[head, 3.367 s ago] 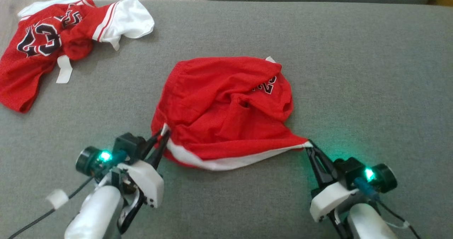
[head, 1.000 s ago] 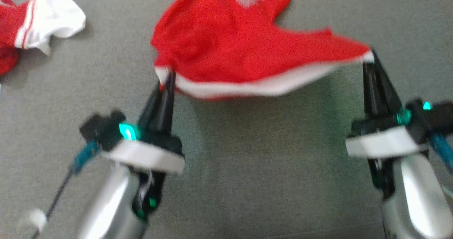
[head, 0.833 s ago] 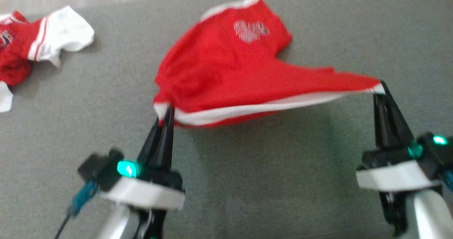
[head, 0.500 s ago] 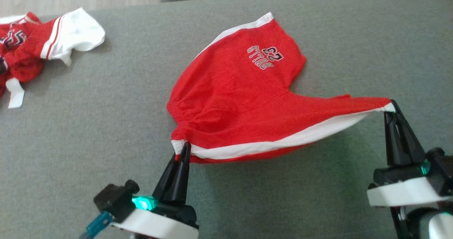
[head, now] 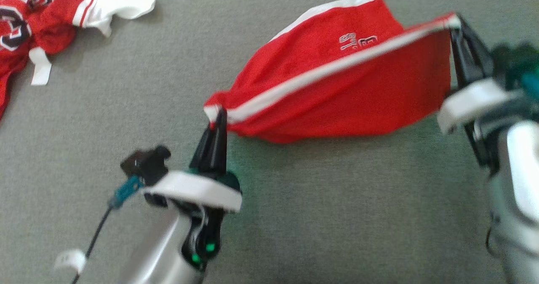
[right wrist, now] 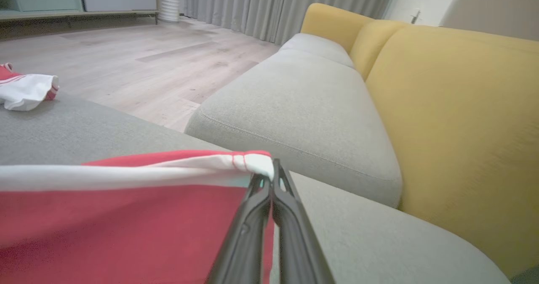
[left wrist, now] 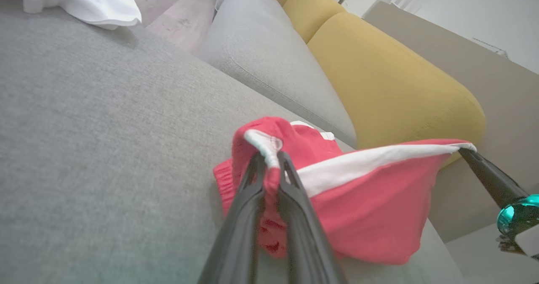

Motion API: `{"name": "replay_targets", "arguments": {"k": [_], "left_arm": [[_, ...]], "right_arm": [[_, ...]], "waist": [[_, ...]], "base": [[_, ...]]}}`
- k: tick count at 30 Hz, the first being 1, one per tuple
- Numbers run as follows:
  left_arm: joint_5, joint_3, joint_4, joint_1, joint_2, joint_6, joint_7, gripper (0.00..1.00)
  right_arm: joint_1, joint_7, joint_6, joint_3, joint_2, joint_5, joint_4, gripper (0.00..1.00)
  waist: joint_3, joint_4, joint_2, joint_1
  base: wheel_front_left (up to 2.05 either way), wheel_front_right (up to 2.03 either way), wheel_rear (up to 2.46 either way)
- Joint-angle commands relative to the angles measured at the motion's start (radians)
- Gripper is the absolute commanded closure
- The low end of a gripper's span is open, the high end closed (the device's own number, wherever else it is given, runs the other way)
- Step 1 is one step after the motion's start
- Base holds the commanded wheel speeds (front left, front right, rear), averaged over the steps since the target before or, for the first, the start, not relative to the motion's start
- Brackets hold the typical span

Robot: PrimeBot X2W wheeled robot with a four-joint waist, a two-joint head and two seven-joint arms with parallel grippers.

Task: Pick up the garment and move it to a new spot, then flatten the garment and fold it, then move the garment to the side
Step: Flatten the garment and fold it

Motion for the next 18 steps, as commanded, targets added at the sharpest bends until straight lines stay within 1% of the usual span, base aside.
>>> {"name": "replay_targets", "arguments": {"k": [1,5,6,8,11,17,18], "left_arm": [[-0.012,0.044,0.009,-0.069,-0.007,0.003,-0.007,1.00],[-0.040,0.043,0.118,-0.190,-0.018,0.032,-0.015,1.00],[-0.040,0.043,0.118,-0.190,-0.018,0.032,-0.015,1.00],[-0.054,0.027,0.165,-0.239,-0.021,0.043,-0.019,1.00],[-0.091,-0.012,0.210,-0.295,-0.022,0.059,-0.027,1.00],[-0.176,-0.112,0.231,-0.360,-0.023,0.103,-0.048,1.00],[-0.183,-0.125,0.229,-0.365,-0.023,0.109,-0.051,0.64]], "right_arm": [[-0.080,0.013,0.007,0.042,-0.018,0.018,0.017,1.00],[-0.228,0.030,0.007,0.104,-0.046,0.029,0.168,1.00],[-0.228,0.030,0.007,0.104,-0.046,0.029,0.168,1.00],[-0.288,0.031,0.007,0.127,-0.048,0.042,0.243,1.00],[-0.365,0.024,0.007,0.147,-0.054,0.044,0.347,1.00],[-0.471,-0.009,0.007,0.167,-0.046,0.045,0.512,1.00],[-0.484,-0.022,0.007,0.163,-0.043,0.045,0.532,0.78]], "waist": [[0.036,0.031,0.0000,-0.0002],[0.073,0.057,0.0000,-0.0002],[0.073,0.057,0.0000,-0.0002],[0.086,0.067,0.0000,-0.0002],[0.099,0.078,0.0000,-0.0002],[0.116,0.090,0.0000,-0.0002],[0.118,0.092,0.0000,-0.0002]], "base": [[0.00,0.00,0.00],[0.00,0.00,0.00],[0.00,0.00,0.00],[0.00,0.00,0.00],[0.00,0.00,0.00],[0.00,0.00,0.00],[0.00,0.00,0.00]]}}
